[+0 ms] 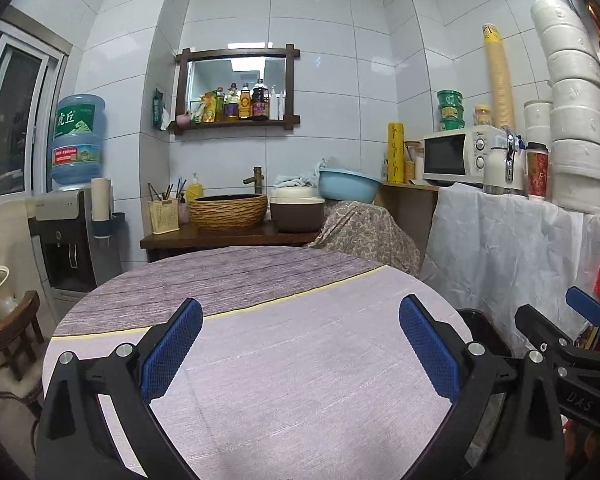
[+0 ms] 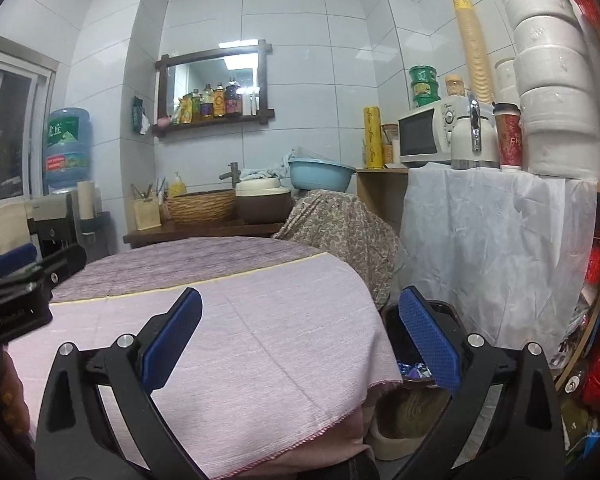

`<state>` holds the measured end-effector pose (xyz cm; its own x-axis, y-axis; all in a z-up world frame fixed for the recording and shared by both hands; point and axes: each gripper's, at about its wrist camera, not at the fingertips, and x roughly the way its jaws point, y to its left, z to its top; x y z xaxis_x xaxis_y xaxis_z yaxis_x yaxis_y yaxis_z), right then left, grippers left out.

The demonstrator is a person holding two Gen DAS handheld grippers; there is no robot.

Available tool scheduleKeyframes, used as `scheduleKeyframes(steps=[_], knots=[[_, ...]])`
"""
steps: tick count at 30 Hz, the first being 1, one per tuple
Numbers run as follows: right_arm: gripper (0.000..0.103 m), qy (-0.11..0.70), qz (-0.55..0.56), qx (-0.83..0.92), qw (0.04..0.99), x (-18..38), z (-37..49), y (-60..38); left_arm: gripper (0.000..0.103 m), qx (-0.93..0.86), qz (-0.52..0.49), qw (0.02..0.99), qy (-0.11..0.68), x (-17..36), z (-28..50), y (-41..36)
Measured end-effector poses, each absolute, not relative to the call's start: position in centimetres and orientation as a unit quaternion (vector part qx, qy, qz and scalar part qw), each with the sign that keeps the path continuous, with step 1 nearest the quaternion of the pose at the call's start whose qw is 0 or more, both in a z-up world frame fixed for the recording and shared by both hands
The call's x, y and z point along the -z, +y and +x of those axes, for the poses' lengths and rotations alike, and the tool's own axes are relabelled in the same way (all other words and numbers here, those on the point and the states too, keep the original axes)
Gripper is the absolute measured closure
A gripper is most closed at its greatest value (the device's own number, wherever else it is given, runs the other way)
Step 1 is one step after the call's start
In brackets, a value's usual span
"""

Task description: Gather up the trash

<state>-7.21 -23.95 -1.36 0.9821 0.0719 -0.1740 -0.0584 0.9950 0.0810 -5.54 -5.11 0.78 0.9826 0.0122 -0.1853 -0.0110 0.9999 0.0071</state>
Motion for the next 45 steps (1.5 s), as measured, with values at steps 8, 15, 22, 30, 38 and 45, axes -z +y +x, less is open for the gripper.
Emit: scheduleKeyframes(steps=[8,15,22,30,38,45], knots=[[0.006,0.076,0.03,-0.029,0.996,0.8,-7.7,-23.6,0.005,-0.012,0.003,0.996,0.09,-0.6,-6.0,-5.0],[0.006,0.077,0.033,-0.029,0.996,0.9,-7.7,-23.8,0.005,-0.018,0.005,0.996,0.09,-0.4,-6.2,-4.9],[0.006,0.079,0.033,-0.028,0.996,0.9,-7.4,-23.9,0.005,-0.023,0.001,0.995,0.094,-0.3,-6.1,-4.7],[0.006,0.079,0.036,-0.027,0.996,1.0,-7.3,-24.1,0.005,-0.027,-0.003,0.995,0.097,-0.2,-6.2,-4.5],[0.006,0.08,0.038,-0.026,0.996,1.0,-7.2,-24.2,0.005,-0.03,-0.001,0.995,0.096,-0.2,-6.2,-4.4],[0.006,0.081,0.039,-0.026,0.996,1.0,-7.1,-24.2,0.005,-0.03,-0.004,0.995,0.099,-0.2,-6.1,-4.0]])
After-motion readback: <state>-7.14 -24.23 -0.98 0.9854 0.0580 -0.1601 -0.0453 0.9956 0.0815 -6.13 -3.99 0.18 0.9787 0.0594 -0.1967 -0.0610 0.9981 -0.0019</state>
